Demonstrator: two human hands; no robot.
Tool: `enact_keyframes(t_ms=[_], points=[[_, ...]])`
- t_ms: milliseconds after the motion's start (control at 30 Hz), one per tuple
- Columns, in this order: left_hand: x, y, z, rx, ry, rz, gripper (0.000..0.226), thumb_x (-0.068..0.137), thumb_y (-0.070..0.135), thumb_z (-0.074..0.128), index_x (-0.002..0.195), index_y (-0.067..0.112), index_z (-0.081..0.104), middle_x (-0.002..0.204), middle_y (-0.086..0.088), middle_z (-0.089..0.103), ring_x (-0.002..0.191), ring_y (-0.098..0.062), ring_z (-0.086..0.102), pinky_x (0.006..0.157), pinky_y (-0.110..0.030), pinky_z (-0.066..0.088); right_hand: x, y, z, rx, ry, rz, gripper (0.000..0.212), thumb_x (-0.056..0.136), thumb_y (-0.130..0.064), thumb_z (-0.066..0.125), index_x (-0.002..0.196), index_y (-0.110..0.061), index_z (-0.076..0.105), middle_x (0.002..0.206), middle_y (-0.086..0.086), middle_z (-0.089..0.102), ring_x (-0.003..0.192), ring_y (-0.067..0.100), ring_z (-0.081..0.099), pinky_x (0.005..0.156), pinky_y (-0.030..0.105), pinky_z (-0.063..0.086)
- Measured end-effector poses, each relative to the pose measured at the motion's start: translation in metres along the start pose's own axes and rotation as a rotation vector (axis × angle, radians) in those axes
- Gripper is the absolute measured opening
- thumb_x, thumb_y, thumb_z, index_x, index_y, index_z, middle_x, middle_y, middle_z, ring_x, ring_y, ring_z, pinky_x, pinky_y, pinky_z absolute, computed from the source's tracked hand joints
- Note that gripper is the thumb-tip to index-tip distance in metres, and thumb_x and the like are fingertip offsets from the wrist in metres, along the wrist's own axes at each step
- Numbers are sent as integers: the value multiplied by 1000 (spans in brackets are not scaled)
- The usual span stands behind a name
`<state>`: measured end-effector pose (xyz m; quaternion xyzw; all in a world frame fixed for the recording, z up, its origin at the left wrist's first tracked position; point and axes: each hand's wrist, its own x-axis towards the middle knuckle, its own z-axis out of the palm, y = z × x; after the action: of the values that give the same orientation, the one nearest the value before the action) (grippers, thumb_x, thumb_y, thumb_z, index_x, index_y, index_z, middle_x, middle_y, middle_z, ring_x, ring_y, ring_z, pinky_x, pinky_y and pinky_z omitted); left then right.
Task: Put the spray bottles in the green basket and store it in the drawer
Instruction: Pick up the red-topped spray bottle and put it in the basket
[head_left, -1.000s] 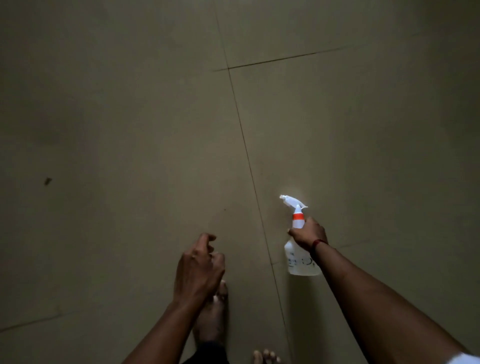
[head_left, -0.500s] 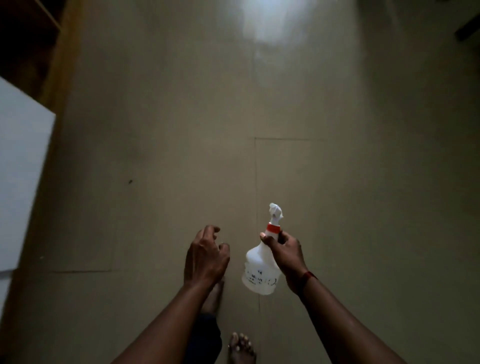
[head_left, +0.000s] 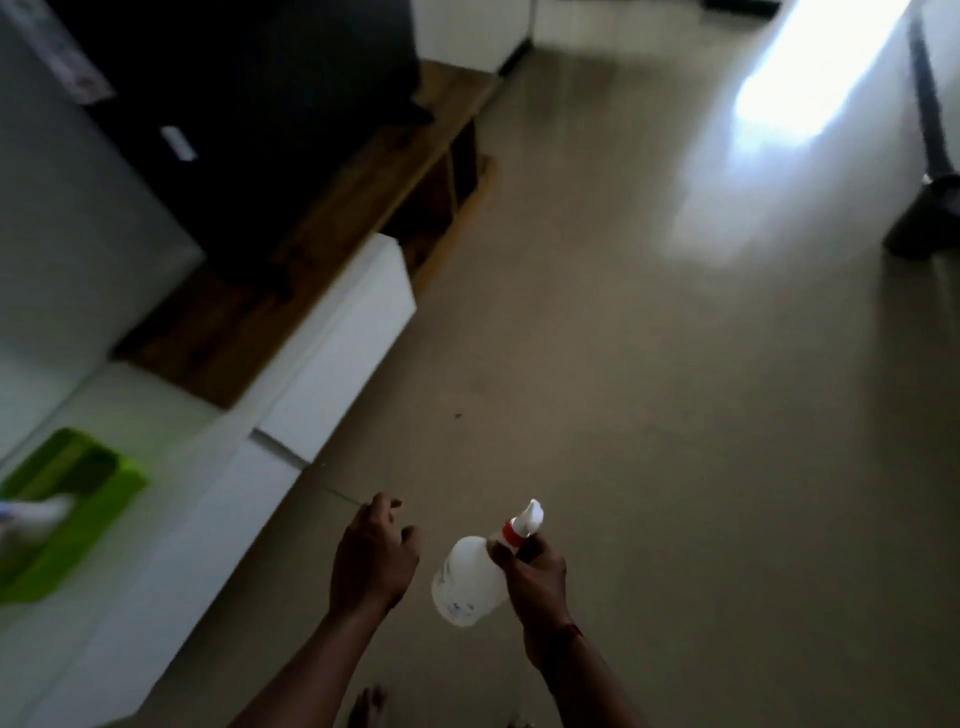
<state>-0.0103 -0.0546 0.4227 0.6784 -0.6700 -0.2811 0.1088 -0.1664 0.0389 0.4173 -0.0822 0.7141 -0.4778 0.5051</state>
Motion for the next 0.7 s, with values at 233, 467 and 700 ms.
enact_keyframes(t_ms=[233, 467, 700], points=[[-4, -121, -120, -124, 107, -194, 41, 82, 32, 65, 120, 20, 59, 117, -4, 64, 100, -21, 62, 75, -28, 43, -54, -33, 162, -69, -203, -11, 28, 76, -12, 77, 98, -26, 67, 101, 1, 71, 96, 20, 66, 87, 48, 57], [5, -258, -219, -237, 244, -428, 39, 83, 32, 60, 120, 20, 57, 112, -6, 65, 97, -24, 62, 75, -32, 45, -88, -34, 322, -244, -311, -50, 31, 74, -8, 79, 98, -22, 67, 103, 5, 69, 98, 23, 66, 68, 35, 60], [1, -363, -295, -270, 304, -519, 36, 89, 31, 61, 123, 24, 51, 112, -2, 62, 94, -17, 61, 82, -33, 52, -119, -34, 456, -519, -421, -220, 28, 74, -10, 80, 96, -21, 67, 95, 2, 71, 92, 20, 67, 78, 36, 57]])
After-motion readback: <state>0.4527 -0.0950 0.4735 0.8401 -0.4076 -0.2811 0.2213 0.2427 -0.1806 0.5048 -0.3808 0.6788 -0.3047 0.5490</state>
